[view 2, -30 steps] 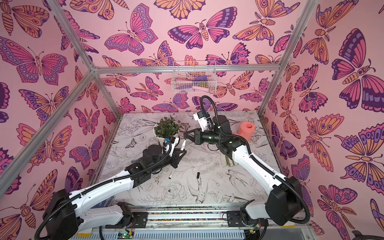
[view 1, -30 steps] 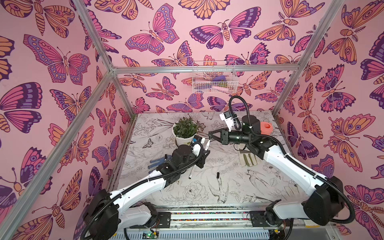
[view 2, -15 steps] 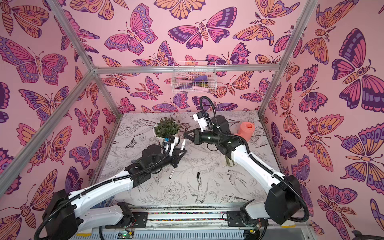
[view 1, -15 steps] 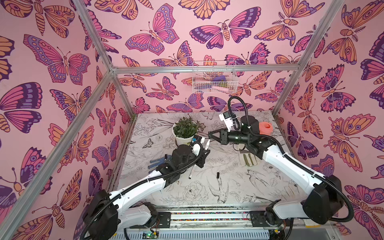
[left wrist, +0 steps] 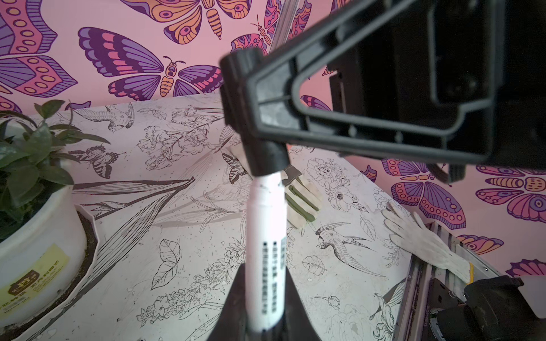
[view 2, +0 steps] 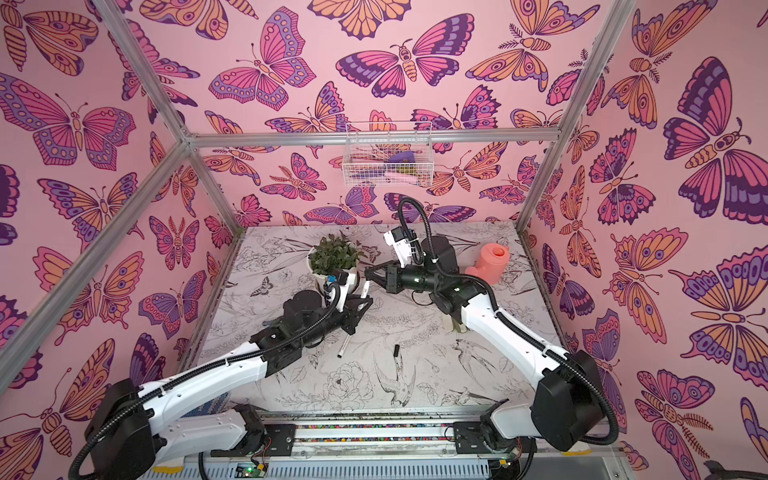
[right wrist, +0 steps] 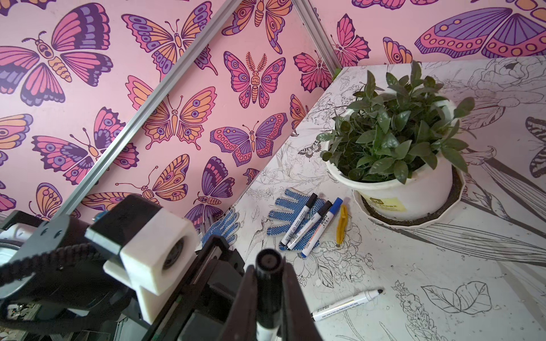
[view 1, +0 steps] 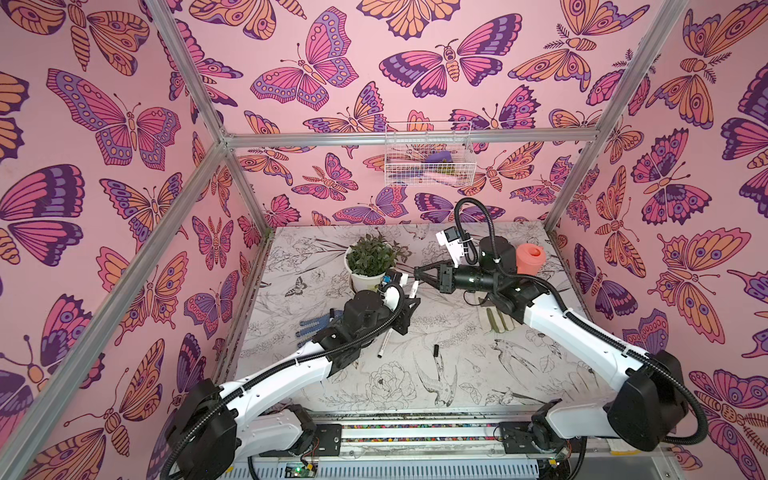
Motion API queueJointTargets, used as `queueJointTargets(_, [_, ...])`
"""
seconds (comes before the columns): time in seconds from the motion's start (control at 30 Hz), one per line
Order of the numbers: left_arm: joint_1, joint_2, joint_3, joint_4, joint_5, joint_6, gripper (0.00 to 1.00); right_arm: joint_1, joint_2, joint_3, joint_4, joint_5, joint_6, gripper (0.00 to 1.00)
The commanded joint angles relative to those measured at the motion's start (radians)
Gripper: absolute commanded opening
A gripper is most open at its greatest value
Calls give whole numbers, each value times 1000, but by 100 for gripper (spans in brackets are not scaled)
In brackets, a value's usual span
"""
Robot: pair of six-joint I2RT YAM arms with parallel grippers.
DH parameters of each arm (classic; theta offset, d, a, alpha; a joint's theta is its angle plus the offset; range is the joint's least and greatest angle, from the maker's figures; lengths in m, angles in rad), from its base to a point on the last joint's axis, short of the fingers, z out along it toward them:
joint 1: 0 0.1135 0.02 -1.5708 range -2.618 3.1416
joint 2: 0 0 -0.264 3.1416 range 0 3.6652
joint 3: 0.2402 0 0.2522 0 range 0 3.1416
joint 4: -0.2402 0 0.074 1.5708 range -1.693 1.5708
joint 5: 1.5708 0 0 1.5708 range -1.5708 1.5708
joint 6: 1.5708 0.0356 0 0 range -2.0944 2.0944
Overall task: Insert the pens into the pen caps
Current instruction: 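Lift the black cap above the marker tip with the right gripper, then lower the black cap onto the marker tip held by the left gripper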
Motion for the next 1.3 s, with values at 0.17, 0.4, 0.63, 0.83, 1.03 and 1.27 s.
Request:
queueJointTargets(0.17, [51, -3, 8, 287, -35, -62, 0, 16, -53, -31, 11, -63, -9, 7])
queueJointTargets(0.4, [33, 2, 1, 377, -84, 74, 0, 75, -71, 4, -158, -80, -156, 14])
queueJointTargets(0.63, [-8, 1, -58, 539, -139, 185, 0, 86, -85, 16, -192, -61, -183, 31])
queueJointTargets(0.83, [-39, 8, -76, 553, -138, 221, 0, 84, -104, 26, -196, 1, -190, 41])
queueJointTargets(1.03, [-50, 5, -102, 564, -166, 231, 0, 66, -143, 38, -222, 70, -215, 44])
queueJointTargets(1.27, [-57, 7, -121, 546, -153, 228, 0, 33, -169, 73, -202, 153, -209, 46])
